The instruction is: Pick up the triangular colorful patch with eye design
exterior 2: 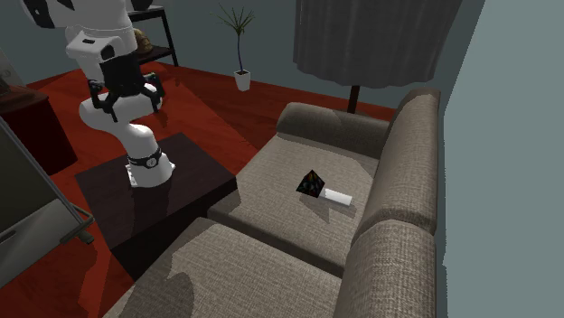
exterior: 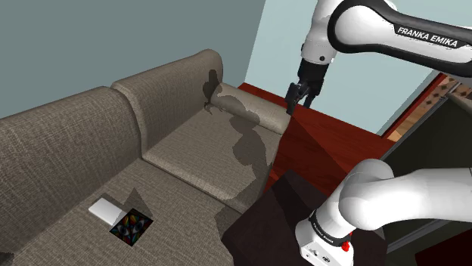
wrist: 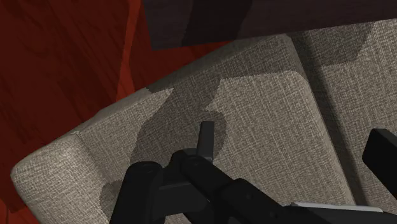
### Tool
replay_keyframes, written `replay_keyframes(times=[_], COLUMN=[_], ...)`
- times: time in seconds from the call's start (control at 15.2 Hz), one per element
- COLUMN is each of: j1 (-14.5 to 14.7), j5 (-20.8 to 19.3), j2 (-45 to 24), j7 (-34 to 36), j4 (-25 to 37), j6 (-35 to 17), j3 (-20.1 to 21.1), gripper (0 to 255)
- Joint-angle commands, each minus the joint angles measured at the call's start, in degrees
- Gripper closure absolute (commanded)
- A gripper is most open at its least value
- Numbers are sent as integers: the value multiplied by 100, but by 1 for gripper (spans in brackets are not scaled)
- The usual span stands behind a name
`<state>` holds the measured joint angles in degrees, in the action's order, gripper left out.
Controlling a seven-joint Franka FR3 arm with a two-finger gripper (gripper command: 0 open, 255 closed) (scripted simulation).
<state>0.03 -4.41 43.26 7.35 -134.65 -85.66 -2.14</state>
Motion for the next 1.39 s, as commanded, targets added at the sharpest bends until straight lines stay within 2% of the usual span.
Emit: replay_keyframes(times=[0.0,0.66,0.99,1.32], j1=[0,546,842,1073], j5=[0,650,930,1112], j2=[0,9,-390,-1087], j7=[0,551,827,1136], j4=[0,-1453,-1898,-2113], j6=[0,-2203,-3448,-4769], j3=[0,686,1099,1570], gripper=[0,0,0,0])
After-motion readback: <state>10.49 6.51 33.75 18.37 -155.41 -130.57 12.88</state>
